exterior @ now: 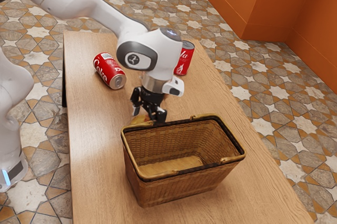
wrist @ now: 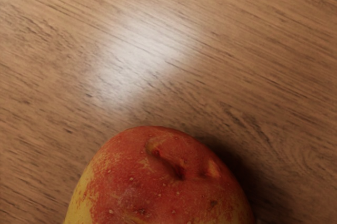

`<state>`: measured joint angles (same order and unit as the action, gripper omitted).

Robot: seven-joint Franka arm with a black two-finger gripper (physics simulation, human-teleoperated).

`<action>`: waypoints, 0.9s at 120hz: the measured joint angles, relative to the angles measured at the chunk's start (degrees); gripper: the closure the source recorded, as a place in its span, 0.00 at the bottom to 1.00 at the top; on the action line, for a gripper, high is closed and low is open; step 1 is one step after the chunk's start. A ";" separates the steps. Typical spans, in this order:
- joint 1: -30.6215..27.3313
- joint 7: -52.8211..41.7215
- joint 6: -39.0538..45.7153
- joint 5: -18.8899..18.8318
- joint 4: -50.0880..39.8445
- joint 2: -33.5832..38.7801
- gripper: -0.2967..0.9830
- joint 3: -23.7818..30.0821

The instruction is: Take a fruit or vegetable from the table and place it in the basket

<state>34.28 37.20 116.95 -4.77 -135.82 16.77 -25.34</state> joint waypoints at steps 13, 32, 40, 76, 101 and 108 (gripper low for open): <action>0.02 0.63 0.73 -0.41 -0.06 -0.08 0.24 -0.05; 0.79 1.49 1.29 -0.56 -0.65 0.11 0.24 -0.06; 0.85 1.80 1.41 -0.54 -0.91 0.15 0.25 -0.09; 0.86 2.86 1.45 -0.16 -1.05 0.17 0.44 -0.15; 0.80 3.39 0.62 -0.41 -0.39 0.84 0.51 -0.22; 0.78 3.51 -0.08 -0.46 0.63 1.26 0.51 -0.21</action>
<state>35.05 40.72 116.87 -5.23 -135.19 18.03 -25.55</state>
